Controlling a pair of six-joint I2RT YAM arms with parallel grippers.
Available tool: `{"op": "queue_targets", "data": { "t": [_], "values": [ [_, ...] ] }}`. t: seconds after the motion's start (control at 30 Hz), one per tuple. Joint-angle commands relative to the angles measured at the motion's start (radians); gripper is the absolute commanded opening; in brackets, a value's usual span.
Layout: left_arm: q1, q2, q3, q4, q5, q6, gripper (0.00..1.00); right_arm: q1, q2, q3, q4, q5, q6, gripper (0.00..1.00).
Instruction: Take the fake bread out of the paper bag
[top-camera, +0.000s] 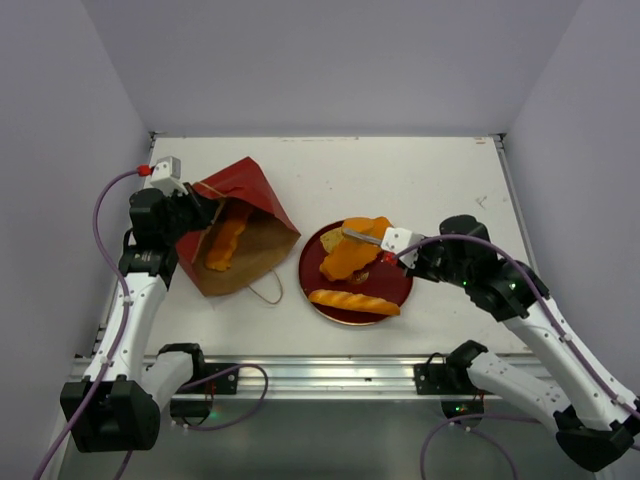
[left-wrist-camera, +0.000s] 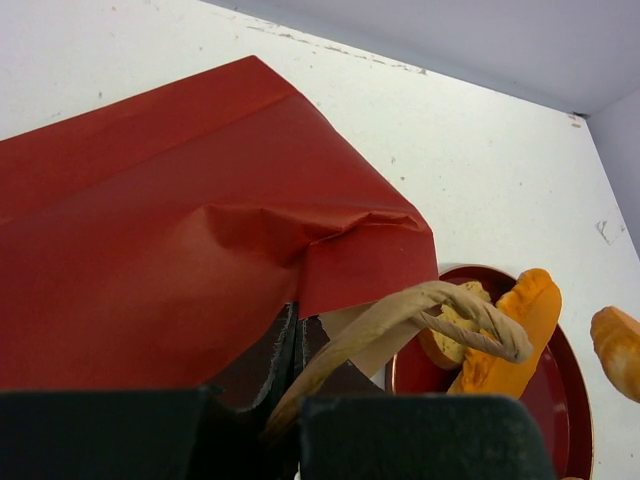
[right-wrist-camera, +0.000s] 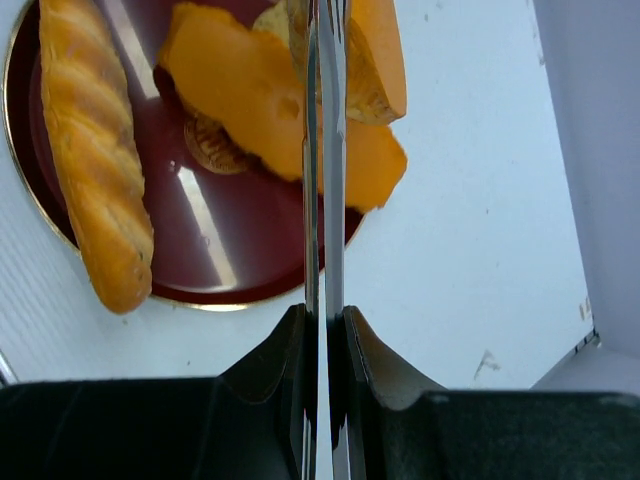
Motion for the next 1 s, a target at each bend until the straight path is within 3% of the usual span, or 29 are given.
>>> {"op": "queue_targets", "data": {
  "t": [0.0,0.37,0.67,0.87,0.97],
  "values": [
    [0.007,-0.006,-0.02,-0.002,-0.018,0.031,0.0,-0.013,-0.061,-0.046,-0.035,0.077,0.036,0.0],
    [0.007,-0.023,-0.044,0.016,-0.007,0.028,0.0,-0.069,-0.14,-0.095,-0.226,0.131,-0.025,0.0],
    [0.007,-0.024,-0.06,0.032,0.007,0.024,0.0,-0.079,-0.094,-0.175,-0.193,0.155,-0.045,0.02],
    [0.007,-0.036,-0.064,0.033,0.008,0.022,0.0,-0.079,-0.038,-0.201,-0.141,0.157,-0.036,0.11],
    [0.007,-0.043,-0.064,0.035,0.008,0.022,0.0,-0.079,-0.034,-0.209,-0.13,0.155,-0.033,0.25]
  ]
}}
